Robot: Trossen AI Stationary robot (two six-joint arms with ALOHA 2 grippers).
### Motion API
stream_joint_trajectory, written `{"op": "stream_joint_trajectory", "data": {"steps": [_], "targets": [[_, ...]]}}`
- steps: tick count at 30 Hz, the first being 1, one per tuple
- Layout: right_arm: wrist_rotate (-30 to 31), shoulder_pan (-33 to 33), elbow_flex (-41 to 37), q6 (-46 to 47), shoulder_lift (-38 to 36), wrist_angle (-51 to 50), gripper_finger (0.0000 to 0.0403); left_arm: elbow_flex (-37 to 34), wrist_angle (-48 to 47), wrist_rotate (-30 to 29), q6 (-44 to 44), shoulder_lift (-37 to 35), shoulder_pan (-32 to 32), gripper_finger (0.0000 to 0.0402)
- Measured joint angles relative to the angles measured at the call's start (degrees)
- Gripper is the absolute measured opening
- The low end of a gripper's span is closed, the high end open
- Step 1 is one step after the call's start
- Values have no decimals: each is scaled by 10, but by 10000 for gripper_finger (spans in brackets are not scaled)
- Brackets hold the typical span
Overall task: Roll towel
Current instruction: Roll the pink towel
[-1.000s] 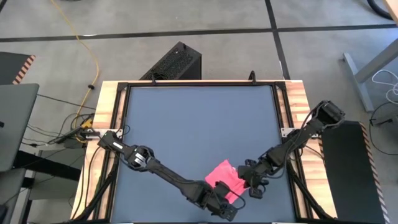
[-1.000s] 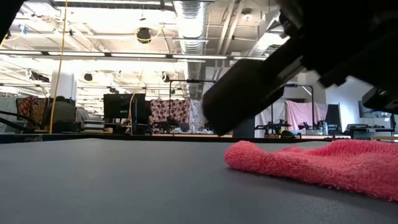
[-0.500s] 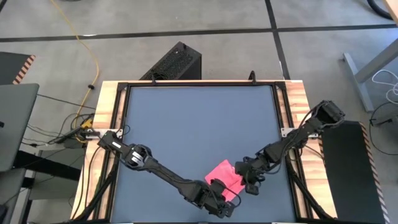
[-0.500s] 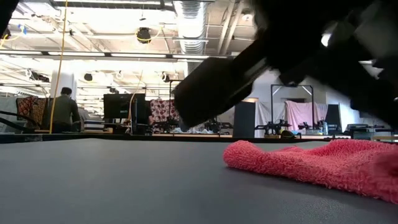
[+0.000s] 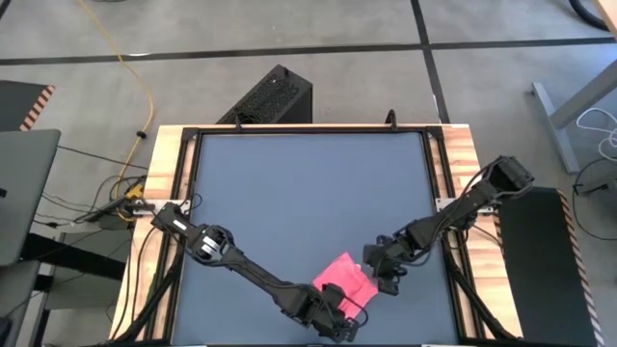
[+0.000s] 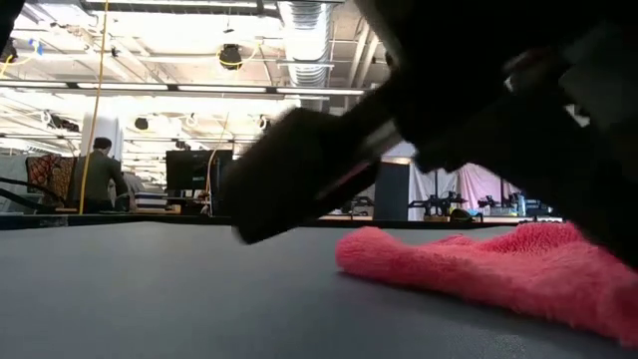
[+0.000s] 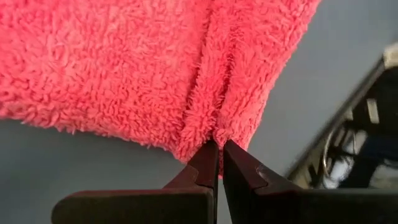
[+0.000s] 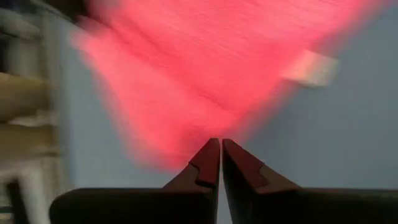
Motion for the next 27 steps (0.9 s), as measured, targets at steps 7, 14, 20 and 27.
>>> {"op": "stream_joint_trajectory", "data": {"steps": [7, 14, 20, 27], "targets": [[33, -4, 1, -22, 10, -6, 49, 0, -6, 9, -10, 0, 1, 0], [12, -15, 1, -18, -4, 68, 49, 1, -17, 8, -9, 0, 4, 0], [3, -8, 2, -4, -70, 146, 51, 1, -18, 5, 7, 0, 6, 0], [31, 43, 2, -20, -107, 190, 71, 1, -17, -11, 30, -1, 10, 0]]}}
